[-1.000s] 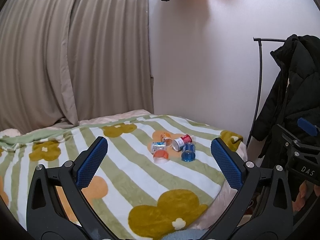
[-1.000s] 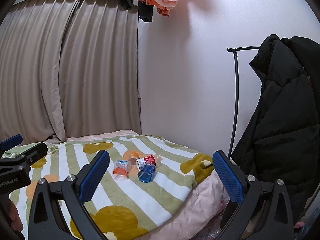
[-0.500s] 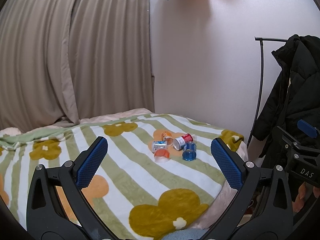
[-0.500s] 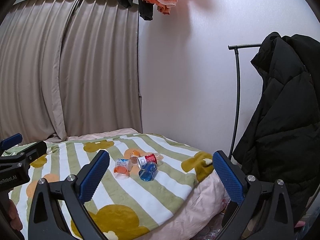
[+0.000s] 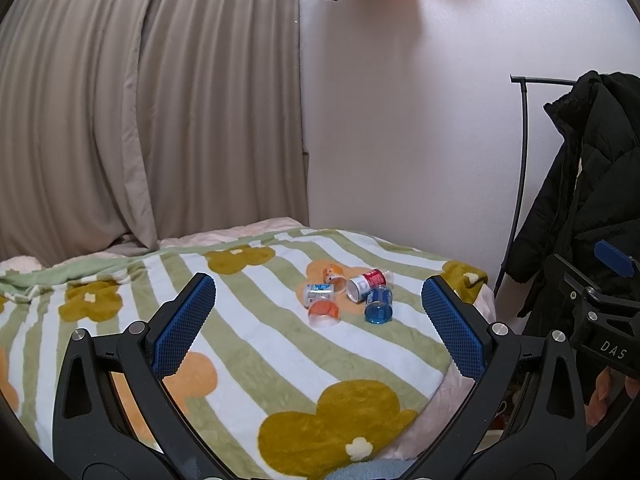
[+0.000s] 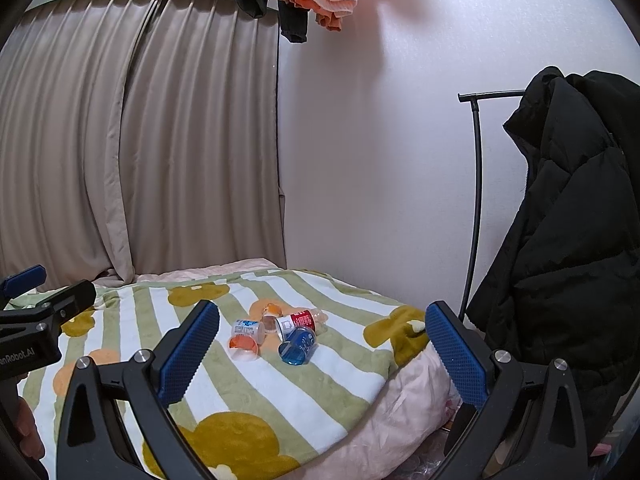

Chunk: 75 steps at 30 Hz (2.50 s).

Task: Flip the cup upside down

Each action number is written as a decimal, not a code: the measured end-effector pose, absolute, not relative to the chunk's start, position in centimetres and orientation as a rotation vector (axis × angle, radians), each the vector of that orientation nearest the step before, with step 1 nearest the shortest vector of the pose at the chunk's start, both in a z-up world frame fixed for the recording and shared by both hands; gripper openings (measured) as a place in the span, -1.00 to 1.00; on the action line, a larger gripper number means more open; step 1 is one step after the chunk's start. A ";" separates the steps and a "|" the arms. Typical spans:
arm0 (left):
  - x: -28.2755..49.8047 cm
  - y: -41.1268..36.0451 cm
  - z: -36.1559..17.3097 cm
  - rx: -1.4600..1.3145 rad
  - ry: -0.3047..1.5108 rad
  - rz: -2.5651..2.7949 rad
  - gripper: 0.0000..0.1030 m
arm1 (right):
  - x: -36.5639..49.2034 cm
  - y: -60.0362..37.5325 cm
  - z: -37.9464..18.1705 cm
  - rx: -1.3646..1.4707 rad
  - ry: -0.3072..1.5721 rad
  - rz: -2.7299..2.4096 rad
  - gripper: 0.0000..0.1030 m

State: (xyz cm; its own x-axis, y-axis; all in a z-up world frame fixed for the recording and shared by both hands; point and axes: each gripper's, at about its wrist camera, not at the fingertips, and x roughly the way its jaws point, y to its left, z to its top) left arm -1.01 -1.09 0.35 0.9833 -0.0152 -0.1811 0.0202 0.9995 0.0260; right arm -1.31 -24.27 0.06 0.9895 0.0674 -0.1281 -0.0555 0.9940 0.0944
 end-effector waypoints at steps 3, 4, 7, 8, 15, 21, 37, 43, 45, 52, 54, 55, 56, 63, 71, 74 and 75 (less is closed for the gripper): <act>-1.0 -1.1 0.4 0.028 0.182 -0.018 1.00 | -1.3 -24.3 0.1 0.091 0.131 0.062 1.00; -1.0 -1.0 0.4 0.027 0.182 -0.018 1.00 | -1.3 -24.3 0.1 0.090 0.132 0.063 1.00; -1.0 -1.0 0.4 0.027 0.184 -0.018 1.00 | -1.2 -24.1 0.1 0.089 0.134 0.065 1.00; -0.9 -1.0 0.3 0.025 0.186 -0.019 1.00 | -1.2 -24.0 0.0 0.089 0.135 0.065 1.00; 1.3 -0.7 0.6 0.032 0.226 -0.009 1.00 | -0.5 -24.0 0.0 0.101 0.147 0.077 1.00; 6.2 -0.8 1.2 0.068 0.277 -0.048 1.00 | 2.2 -24.2 0.3 0.096 0.184 0.109 1.00; 25.6 -0.9 -3.2 0.130 0.516 -0.084 1.00 | 12.7 -25.9 -1.6 0.093 0.292 0.104 1.00; 31.5 -0.5 -5.7 0.196 0.600 -0.089 1.00 | 15.8 -25.9 -3.6 0.076 0.354 0.112 1.00; 33.3 -0.2 -6.7 0.192 0.638 -0.102 1.00 | 16.6 -25.8 -4.3 0.083 0.374 0.115 1.00; 40.0 1.0 -10.5 0.215 0.819 -0.121 1.00 | 18.8 -25.2 -6.5 0.085 0.421 0.123 1.00; 41.6 1.2 -11.3 0.194 0.878 -0.133 1.00 | 19.3 -25.1 -6.9 0.088 0.427 0.123 1.00; 42.8 1.2 -11.8 0.166 0.924 -0.149 1.00 | 19.5 -25.1 -7.2 0.091 0.429 0.124 1.00; 43.7 1.3 -12.3 0.147 0.961 -0.158 1.00 | 19.8 -25.1 -7.4 0.096 0.434 0.124 1.00; 48.8 0.3 -15.4 0.133 1.133 -0.151 1.00 | 20.6 -24.5 -8.6 0.099 0.452 0.125 1.00; 50.7 -1.3 -19.2 0.171 1.312 -0.153 0.99 | 21.1 -24.6 -9.3 0.112 0.462 0.110 1.00; 51.1 -1.8 -20.3 0.177 1.358 -0.158 0.97 | 21.1 -24.7 -9.6 0.116 0.466 0.111 1.00; 51.2 -1.9 -20.7 0.165 1.377 -0.164 0.93 | 21.1 -24.7 -9.6 0.116 0.467 0.111 1.00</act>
